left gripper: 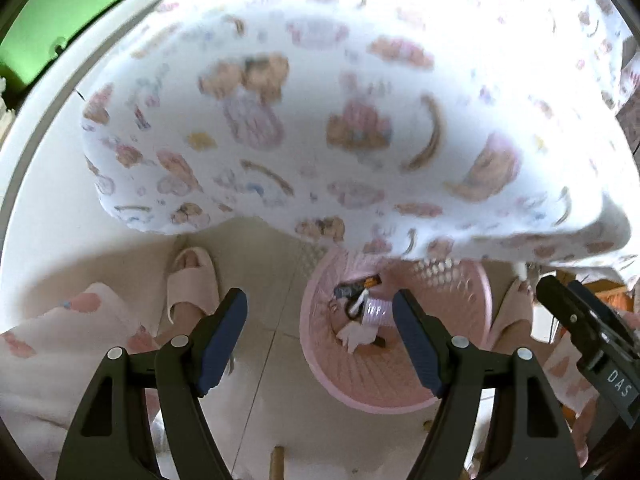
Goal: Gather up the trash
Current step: 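Raise both open tools back toward the thread spool on the table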
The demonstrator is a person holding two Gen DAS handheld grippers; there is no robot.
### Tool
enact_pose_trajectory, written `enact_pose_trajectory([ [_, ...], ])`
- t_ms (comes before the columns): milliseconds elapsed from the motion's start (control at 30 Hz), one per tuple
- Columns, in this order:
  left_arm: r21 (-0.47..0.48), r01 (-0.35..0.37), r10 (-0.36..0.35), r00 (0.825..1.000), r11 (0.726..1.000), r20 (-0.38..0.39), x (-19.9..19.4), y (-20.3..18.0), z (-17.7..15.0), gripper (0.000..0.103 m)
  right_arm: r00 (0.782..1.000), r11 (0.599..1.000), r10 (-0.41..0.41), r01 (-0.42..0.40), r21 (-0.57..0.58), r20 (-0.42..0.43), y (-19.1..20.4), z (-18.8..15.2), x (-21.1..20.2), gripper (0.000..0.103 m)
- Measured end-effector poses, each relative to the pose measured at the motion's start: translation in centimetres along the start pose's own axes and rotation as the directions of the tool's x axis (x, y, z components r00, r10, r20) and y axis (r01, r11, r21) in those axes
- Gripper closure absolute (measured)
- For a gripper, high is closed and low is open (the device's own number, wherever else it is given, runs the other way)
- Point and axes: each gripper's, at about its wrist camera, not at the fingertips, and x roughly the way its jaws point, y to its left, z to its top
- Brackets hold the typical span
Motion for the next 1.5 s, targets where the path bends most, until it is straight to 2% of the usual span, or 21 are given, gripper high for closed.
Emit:
enact_pose_trajectory([
  [100,0.01,0.001,-0.002,0.999,1.0,0.046,-1.4,0.0,0.2,0.026,0.999,0.999,-0.009,0.011,-0.035,0.049,1.0,0.7,-1.8,0.02],
  [167,0.014,0.001,-0.002,0.999,1.0,0.048,-2.1,-0.1,0.3,0.02,0.997,0.999,-0.011,0.016,-0.05,0.08,1.2,1.1,-2.9,0.02],
  [300,-0.006,0.014,-0.014,0.999,1.0,0.051,-3.4,0.2,-0.1,0.02,0.992,0.997,-0.014,0.022,-0.069,0.123,1.6,1.3,-4.9,0.02],
  [433,0.002,-0.002,0.001,0.994,1.0,0.112,-5.4,0.1,0.4,0.02,0.987,0.995,-0.014,0.03,-0.1,0.16,2.1,1.4,-6.3,0.02],
  [667,0.084,-0.033,0.015,0.979,0.996,0.201,-9.8,-0.1,3.4,0.017,0.971,0.981,-0.023,0.068,-0.183,0.24,3.6,2.3,-8.3,0.02],
  [767,0.097,-0.041,0.016,0.969,0.994,0.246,-11.7,0.4,5.4,0.016,0.968,0.979,-0.017,0.067,-0.191,0.25,4.3,3.6,-8.9,0.02],
  [933,0.102,-0.074,0.035,0.94,0.992,0.341,-14.9,0.8,8.7,0.011,0.95,0.967,0.005,0.075,-0.245,0.313,5.7,5.9,-11.2,0.02],
  [1100,0.102,-0.078,0.028,0.907,0.992,0.421,-16.9,0.8,11.6,0.005,0.915,0.933,0.025,0.123,-0.338,0.403,7.2,9.5,-14.2,0.017],
  [1233,0.096,-0.077,0.027,0.895,0.992,0.445,-17.0,0.6,13.4,0.001,0.887,0.913,0.031,0.163,-0.375,0.461,7.8,12.2,-15.6,0.017],
  [1367,0.073,-0.087,0.049,0.905,0.993,0.422,-15.6,0.8,14.5,0.001,0.877,0.915,0.025,0.173,-0.364,0.48,7.7,14.2,-15.7,0.017],
  [1500,0.061,-0.049,0.024,0.933,0.997,0.358,-13.8,0.8,16.0,0.001,0.878,0.917,0.019,0.175,-0.359,0.478,7.1,15.0,-14.8,0.017],
])
